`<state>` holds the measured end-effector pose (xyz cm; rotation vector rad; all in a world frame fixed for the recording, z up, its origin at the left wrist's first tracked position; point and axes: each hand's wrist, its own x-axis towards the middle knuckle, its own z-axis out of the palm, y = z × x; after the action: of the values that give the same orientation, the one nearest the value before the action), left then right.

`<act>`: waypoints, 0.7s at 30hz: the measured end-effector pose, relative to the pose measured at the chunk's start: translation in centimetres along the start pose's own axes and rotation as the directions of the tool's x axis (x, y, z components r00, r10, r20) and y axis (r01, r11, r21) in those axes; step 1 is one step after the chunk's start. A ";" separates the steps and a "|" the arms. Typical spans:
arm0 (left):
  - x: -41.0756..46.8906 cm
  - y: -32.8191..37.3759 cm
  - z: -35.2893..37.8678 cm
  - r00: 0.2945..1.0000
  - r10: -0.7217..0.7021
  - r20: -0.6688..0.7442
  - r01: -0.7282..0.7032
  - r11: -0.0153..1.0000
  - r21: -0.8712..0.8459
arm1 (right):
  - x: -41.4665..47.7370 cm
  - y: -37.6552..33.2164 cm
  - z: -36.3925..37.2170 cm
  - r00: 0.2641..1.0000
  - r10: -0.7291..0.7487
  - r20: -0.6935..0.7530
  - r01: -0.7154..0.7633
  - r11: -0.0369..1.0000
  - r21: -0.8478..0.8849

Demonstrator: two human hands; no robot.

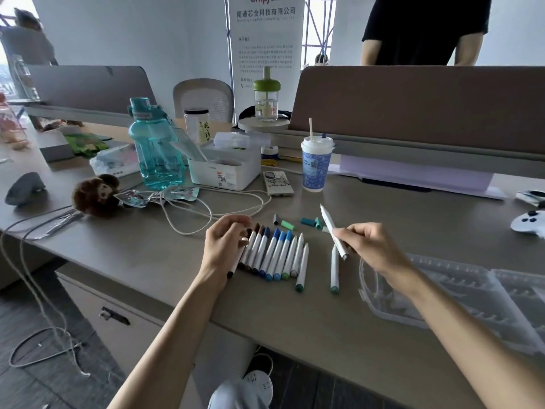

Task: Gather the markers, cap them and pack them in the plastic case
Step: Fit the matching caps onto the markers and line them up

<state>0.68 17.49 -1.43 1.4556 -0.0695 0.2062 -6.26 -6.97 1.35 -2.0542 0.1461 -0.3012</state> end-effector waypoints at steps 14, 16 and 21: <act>2.4 -0.9 0.8 1.000 0.022 0.000 -0.022 0.985 0.173 | -0.8 1.8 0.3 0.996 -0.048 -0.076 0.027 0.965 -0.259; 2.3 -1.2 0.8 0.996 0.084 0.031 -0.089 0.969 0.230 | -0.9 1.8 1.0 0.994 -0.056 -0.098 0.010 0.908 -0.418; 2.0 -1.4 0.6 0.988 0.146 0.041 -0.151 0.948 0.280 | -0.9 1.0 2.1 0.984 -0.154 -0.088 0.064 0.771 -0.634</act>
<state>2.95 16.92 -2.34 1.7398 -0.1719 0.3361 -6.56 -5.48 -0.60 -2.7223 0.2347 -0.5194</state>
